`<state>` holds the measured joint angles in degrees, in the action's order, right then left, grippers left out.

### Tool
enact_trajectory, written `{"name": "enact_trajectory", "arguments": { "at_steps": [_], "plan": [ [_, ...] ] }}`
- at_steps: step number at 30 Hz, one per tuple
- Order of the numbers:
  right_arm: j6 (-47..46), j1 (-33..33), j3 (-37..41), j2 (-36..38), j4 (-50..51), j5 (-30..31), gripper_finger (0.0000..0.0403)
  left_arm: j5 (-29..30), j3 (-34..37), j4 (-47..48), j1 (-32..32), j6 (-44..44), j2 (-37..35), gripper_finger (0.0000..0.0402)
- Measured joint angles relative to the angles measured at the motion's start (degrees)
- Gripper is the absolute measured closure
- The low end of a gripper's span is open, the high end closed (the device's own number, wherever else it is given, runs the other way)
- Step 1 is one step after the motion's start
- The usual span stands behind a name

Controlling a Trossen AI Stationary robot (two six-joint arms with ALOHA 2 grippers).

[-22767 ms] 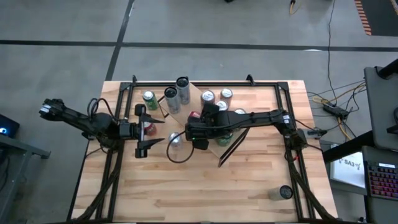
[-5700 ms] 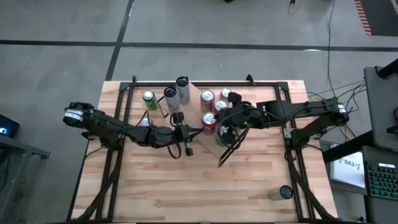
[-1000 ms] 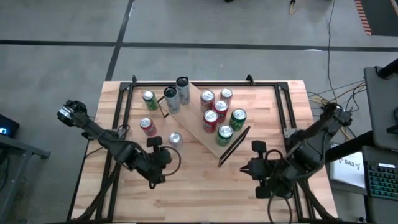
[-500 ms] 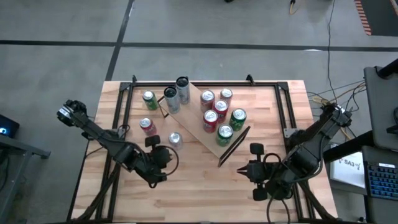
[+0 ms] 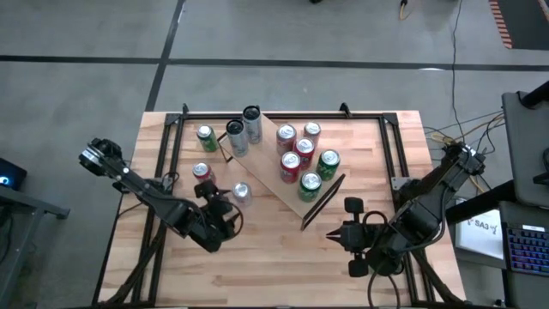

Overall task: Place canned beverage on shelf
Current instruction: Put the silver soda can on the shelf aligned with the other silver soda can

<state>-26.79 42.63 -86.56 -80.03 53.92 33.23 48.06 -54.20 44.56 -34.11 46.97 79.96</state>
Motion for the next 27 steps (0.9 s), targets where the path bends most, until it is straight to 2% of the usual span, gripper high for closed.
{"name": "enact_trajectory", "arguments": {
  "at_steps": [5, 14, 18, 23, 27],
  "plan": [
    [0.56, 0.0, 0.02, 0.0, -0.04, 0.0, 0.0394, 0.93, 3.21, -3.05, 0.25, 0.32, 0.0, 0.0008],
    [0.55, -0.02, 0.02, 0.0, -0.21, 0.0, 0.0394, 8.56, 9.47, -12.17, 0.96, 0.7, 0.0, 0.0017],
    [0.52, -0.02, 0.02, 0.0, -0.23, 0.04, 0.0394, 9.69, 11.8, -16.42, 1.17, 0.56, 0.0, 0.0017],
    [0.44, -0.02, 0.07, 0.0, -0.23, 1.31, 0.0394, 13.92, 15.09, -24.28, 1.22, -0.44, 0.0, 0.0017],
    [0.42, -0.02, 0.15, 0.0, -0.21, 1.36, 0.0394, 17.02, 16.63, -26.4, 1.22, 0.07, 0.0, 0.0017]
  ]
}}
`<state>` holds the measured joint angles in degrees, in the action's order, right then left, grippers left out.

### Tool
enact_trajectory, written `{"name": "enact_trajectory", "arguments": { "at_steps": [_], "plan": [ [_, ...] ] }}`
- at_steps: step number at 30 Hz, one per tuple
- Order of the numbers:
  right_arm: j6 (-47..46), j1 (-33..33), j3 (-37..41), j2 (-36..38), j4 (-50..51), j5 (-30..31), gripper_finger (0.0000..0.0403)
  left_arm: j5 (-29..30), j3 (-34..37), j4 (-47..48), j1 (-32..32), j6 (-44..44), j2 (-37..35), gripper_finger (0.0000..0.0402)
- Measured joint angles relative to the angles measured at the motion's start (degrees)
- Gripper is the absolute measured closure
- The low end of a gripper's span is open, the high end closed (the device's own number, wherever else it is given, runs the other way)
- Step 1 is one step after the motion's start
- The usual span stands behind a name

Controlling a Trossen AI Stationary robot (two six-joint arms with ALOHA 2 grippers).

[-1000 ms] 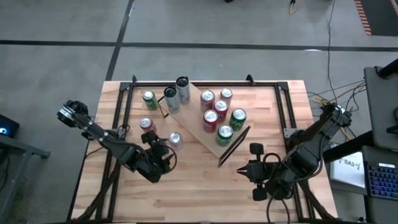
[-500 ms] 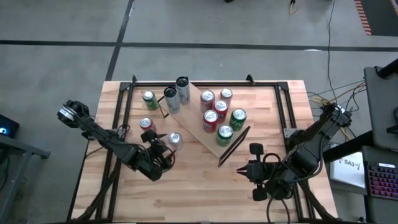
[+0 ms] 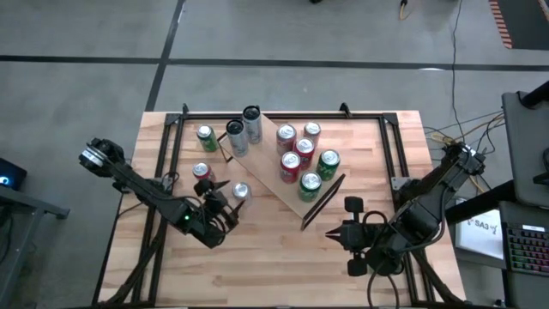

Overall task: Place canned beverage on shelf
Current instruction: Put the silver soda can on the shelf aligned with the other silver soda can

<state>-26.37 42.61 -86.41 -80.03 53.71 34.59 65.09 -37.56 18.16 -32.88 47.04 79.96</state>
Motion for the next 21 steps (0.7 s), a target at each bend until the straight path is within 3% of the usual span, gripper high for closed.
{"name": "enact_trajectory", "arguments": {
  "at_steps": [6, 21],
  "plan": [
    [0.0, 0.0, 0.0, 0.0, -0.02, 0.02, 0.0394, 4.7, 3.84, -5.9, -0.16, 1.52, 0.0, 0.0017],
    [0.0, -0.02, 0.0, 0.0, -0.02, 1.53, 0.0394, 4.4, 13.61, -26.47, -2.05, -1.66, 2.92, 0.0017]
  ]
}}
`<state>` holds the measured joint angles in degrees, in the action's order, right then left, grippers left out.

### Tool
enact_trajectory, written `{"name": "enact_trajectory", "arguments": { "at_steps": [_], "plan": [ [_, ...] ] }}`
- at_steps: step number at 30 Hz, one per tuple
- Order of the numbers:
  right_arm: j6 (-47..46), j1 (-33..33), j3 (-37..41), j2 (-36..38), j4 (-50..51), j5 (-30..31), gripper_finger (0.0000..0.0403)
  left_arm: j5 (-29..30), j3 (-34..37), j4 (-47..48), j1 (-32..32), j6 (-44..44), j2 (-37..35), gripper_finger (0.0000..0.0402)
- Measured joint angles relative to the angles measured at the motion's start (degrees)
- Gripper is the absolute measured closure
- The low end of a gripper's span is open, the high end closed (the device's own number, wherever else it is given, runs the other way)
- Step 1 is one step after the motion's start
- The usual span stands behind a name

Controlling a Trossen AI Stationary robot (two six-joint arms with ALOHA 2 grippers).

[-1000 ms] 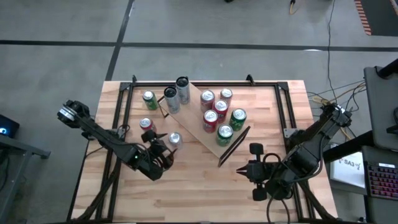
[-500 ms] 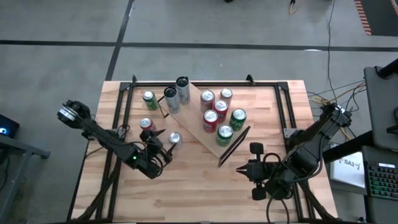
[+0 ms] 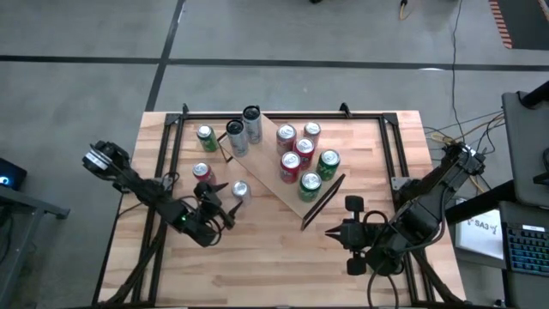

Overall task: Place canned beverage on shelf
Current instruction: Put the silver soda can on the shelf aligned with the other silver soda can

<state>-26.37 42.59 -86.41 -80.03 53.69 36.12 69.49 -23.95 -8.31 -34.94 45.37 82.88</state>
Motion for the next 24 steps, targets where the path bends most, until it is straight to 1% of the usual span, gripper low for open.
{"name": "enact_trajectory", "arguments": {
  "at_steps": [4, 8, 12, 16, 24],
  "plan": [
    [0.0, -0.07, 0.0, 0.0, 0.0, 0.04, 0.0394, 0.79, 0.5, -4.54, 0.04, -1.21, 3.69, 0.0017],
    [0.0, -0.21, 0.0, 0.0, -0.02, 0.07, 0.0394, 0.62, -1.15, -5.44, 0.23, -2.95, 6.75, 0.0017],
    [0.0, -0.61, 0.0, 0.0, -0.02, 0.07, 0.0394, 0.4, -3.26, -5.22, 1.21, -4.72, 8.87, 0.0017],
    [0.0, -1.01, 0.0, 0.0, -0.02, 0.07, 0.0394, -0.52, -4.64, -3.43, 2.57, -4.68, 10.33, 0.0017],
    [0.0, -1.01, 0.0, 0.0, -0.04, 0.06, 0.0394, -1.4, -5.24, -1.49, 5.48, -3.76, 10.46, 0.0017]
  ]
}}
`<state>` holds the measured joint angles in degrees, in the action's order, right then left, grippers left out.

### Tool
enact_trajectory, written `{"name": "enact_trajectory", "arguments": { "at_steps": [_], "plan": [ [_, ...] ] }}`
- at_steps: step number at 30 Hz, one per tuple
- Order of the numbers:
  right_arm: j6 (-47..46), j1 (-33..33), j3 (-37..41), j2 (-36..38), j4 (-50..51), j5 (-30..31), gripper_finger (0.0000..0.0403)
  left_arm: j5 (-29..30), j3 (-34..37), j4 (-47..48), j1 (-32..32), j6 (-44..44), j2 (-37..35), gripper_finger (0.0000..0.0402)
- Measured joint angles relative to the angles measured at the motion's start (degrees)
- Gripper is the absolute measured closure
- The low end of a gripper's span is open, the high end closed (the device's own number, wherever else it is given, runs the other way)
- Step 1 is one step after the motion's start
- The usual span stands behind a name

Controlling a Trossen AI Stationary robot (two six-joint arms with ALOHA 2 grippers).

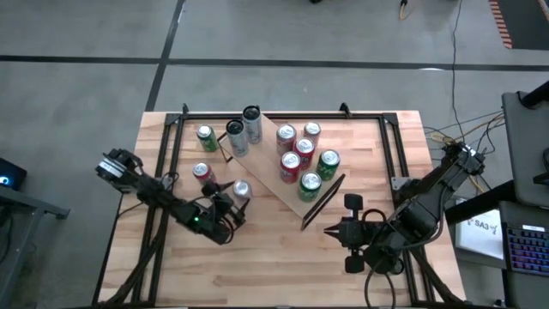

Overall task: Place canned beverage on shelf
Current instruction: Put the silver soda can on the shelf aligned with the other silver soda can

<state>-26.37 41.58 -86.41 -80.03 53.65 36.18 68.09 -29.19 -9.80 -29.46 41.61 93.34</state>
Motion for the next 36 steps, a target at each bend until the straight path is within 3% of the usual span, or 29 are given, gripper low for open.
{"name": "enact_trajectory", "arguments": {
  "at_steps": [10, 20, 27, 36],
  "plan": [
    [0.0, 0.0, 0.0, 0.0, 0.0, 0.0, 0.0394, -1.54, -1.13, 0.05, 2.57, -3.2, 0.02, 0.0022],
    [0.01, 0.0, 0.0, 0.0, 0.0, -0.01, 0.0394, -1.54, -1.18, -0.15, 3.27, -3.49, 0.02, 0.01],
    [0.0, 0.0, 0.0, 0.0, 0.0, 0.0, 0.0394, -1.7, -1.17, 0.26, 2.13, -4.41, -0.66, 0.0101],
    [0.16, -0.35, 0.0, 0.0, -0.8, -0.13, 0.0394, -8.47, -5.54, 0.47, -3.54, -18.73, -10.31, 0.0101]
  ]
}}
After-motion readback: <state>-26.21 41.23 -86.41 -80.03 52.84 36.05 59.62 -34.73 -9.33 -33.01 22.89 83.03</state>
